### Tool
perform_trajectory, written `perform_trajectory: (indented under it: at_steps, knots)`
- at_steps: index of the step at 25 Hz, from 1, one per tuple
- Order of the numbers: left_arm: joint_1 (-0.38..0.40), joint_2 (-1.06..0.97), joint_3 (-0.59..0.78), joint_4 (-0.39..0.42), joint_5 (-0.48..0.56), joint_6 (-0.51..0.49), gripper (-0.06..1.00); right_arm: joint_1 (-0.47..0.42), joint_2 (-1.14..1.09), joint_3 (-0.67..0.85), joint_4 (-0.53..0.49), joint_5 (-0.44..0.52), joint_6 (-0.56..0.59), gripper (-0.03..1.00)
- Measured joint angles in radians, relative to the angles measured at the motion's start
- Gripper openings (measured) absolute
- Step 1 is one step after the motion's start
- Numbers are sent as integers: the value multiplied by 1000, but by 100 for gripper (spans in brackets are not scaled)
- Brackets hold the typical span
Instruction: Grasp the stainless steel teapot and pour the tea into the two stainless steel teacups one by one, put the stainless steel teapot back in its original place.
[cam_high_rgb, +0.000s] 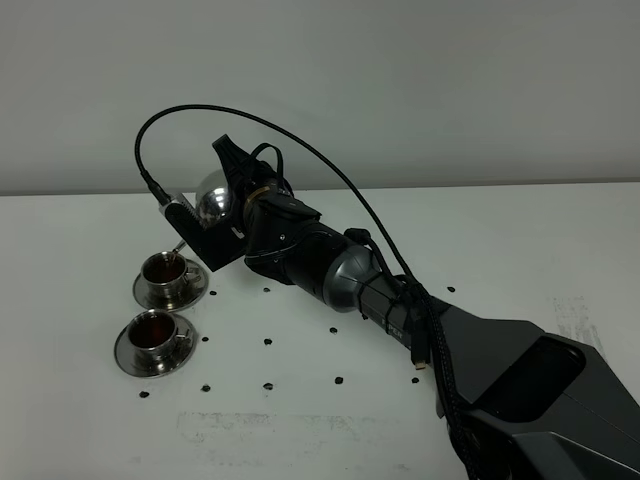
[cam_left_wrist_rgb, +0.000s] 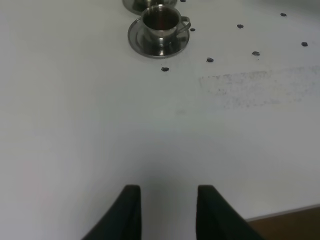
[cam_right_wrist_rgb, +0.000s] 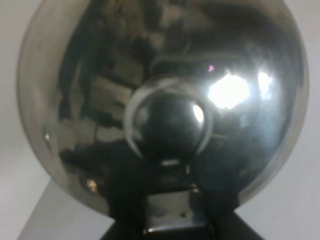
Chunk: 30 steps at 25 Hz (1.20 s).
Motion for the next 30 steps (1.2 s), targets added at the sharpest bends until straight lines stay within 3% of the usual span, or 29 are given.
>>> perform_trajectory:
  at_steps: [17,30]
  knots:
    - [0,0,0,0,0,0,30,0,0,0,38,0,1,19]
    - [0,0,0,0,0,0,30,-4,-25,0,288,61,-28,19]
